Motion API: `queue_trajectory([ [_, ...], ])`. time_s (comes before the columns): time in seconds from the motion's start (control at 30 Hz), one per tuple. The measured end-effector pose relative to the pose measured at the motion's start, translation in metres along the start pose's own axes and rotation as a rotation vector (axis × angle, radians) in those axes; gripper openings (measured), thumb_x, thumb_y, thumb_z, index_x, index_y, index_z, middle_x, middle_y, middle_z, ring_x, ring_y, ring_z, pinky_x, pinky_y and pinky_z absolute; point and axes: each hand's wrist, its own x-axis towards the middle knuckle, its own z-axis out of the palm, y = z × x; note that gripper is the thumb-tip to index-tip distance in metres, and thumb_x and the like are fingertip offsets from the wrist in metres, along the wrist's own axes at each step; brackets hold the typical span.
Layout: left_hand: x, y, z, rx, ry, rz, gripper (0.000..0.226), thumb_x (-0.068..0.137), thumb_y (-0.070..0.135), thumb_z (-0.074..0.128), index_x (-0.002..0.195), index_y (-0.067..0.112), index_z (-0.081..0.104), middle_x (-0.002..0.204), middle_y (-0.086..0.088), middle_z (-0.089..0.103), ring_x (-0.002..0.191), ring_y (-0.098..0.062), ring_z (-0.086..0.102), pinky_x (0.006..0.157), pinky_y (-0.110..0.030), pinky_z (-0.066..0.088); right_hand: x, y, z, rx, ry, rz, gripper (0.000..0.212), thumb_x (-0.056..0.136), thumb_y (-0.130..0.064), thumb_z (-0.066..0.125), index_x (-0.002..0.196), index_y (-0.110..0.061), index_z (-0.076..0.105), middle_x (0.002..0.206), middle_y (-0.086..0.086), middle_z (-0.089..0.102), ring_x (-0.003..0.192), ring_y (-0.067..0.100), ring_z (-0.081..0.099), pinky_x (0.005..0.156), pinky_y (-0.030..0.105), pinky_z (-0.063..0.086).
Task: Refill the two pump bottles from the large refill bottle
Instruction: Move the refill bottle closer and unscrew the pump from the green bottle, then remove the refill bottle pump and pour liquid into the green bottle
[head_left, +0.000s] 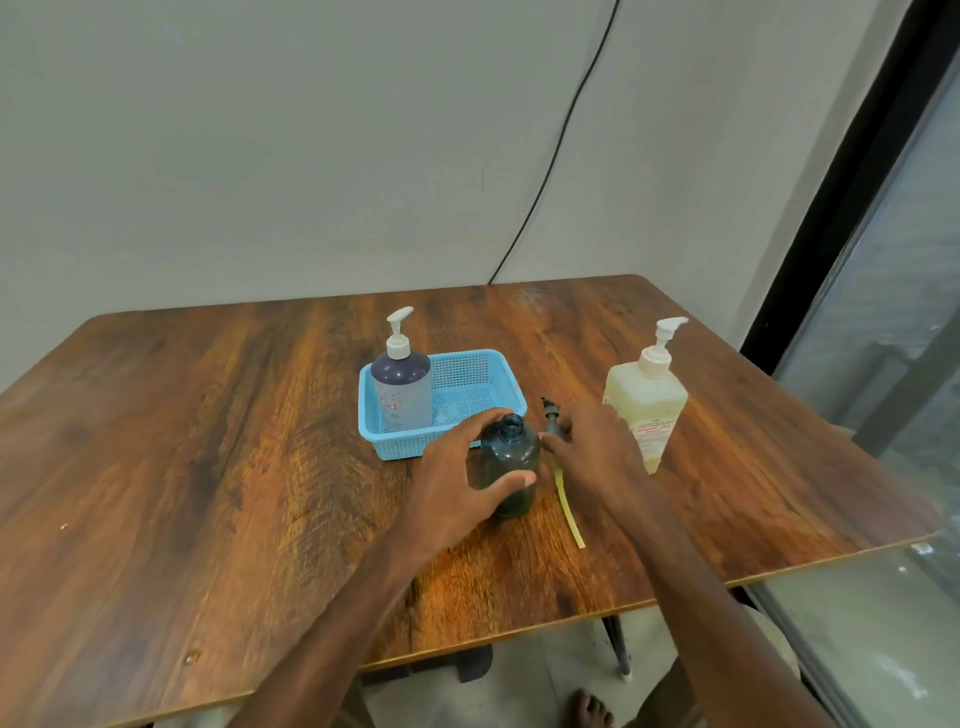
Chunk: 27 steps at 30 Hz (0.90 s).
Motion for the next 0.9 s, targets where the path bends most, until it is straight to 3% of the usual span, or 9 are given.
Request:
queue_trajectory([
  [0.13,-0.001,0.0,0.0,0.006,0.0,0.011,0.078,0.079,0.052,0.083,0.147,0.037,0.049,0.146,0.017,0.055,0.126,0.007,0.046,0.107,-0.021,0.043,0.003,0.007,0.017,-0.036,-0.039,0.024,0.023,0.094,-0.036,0.069,0.104,-0.017,0.063,0.096,0.003,0.066,0.081,0.015,0.062,0.06,0.026,0.048],
  [0.2,-0.002,0.0,0.0,-0.001,0.0,0.005,0.078,0.079,0.052,0.083,0.148,0.036,0.049,0.147,0.015,0.054,0.129,0.003,0.047,0.111,-0.028,0.046,0.005,0.008,0.021,-0.026,-0.051,0.044,0.026,0.094,-0.036,0.069,0.109,-0.015,0.064,0.101,0.005,0.068,0.087,0.018,0.066,0.071,0.033,0.058],
  [0.27,-0.002,0.0,0.0,-0.009,-0.005,0.0,0.079,0.08,0.052,0.083,0.148,0.036,0.048,0.149,0.014,0.054,0.133,-0.001,0.048,0.112,-0.035,0.048,0.006,0.009,0.024,-0.017,-0.043,0.047,0.026,0.095,-0.035,0.068,0.11,-0.015,0.064,0.101,0.006,0.068,0.088,0.019,0.066,0.072,0.033,0.057],
  [0.37,-0.002,0.0,0.0,-0.001,-0.002,0.001,0.078,0.08,0.052,0.083,0.148,0.035,0.049,0.148,0.015,0.053,0.132,0.002,0.046,0.113,-0.034,0.047,0.009,0.008,0.025,-0.014,-0.029,0.04,0.023,0.097,-0.035,0.065,0.108,-0.014,0.063,0.097,0.004,0.066,0.084,0.016,0.062,0.067,0.029,0.049],
  [0.6,-0.003,0.001,0.002,0.021,0.0,-0.017,0.079,0.081,0.053,0.081,0.15,0.037,0.046,0.152,0.014,0.051,0.133,0.002,0.043,0.114,-0.033,0.045,0.004,0.008,0.024,0.031,-0.02,0.051,0.024,0.099,-0.038,0.062,0.107,-0.015,0.063,0.097,0.003,0.066,0.084,0.015,0.063,0.071,0.03,0.055],
  [0.8,-0.006,0.007,0.003,0.05,-0.009,0.001,0.082,0.081,0.059,0.079,0.151,0.04,0.041,0.155,0.013,0.047,0.136,0.0,0.042,0.116,-0.035,0.043,-0.021,0.01,0.01,0.074,0.049,0.019,0.017,0.1,-0.029,0.062,0.108,-0.016,0.07,0.094,0.0,0.069,0.08,0.011,0.064,0.072,0.035,0.061],
  [0.9,-0.009,0.015,0.005,0.025,0.025,-0.021,0.089,0.075,0.07,0.077,0.151,0.049,0.034,0.159,0.016,0.04,0.142,-0.007,0.041,0.117,-0.041,0.042,-0.041,0.015,-0.008,0.167,0.202,0.014,0.016,0.098,-0.026,0.066,0.111,-0.019,0.073,0.102,-0.006,0.072,0.086,0.006,0.063,0.079,0.03,0.059],
])
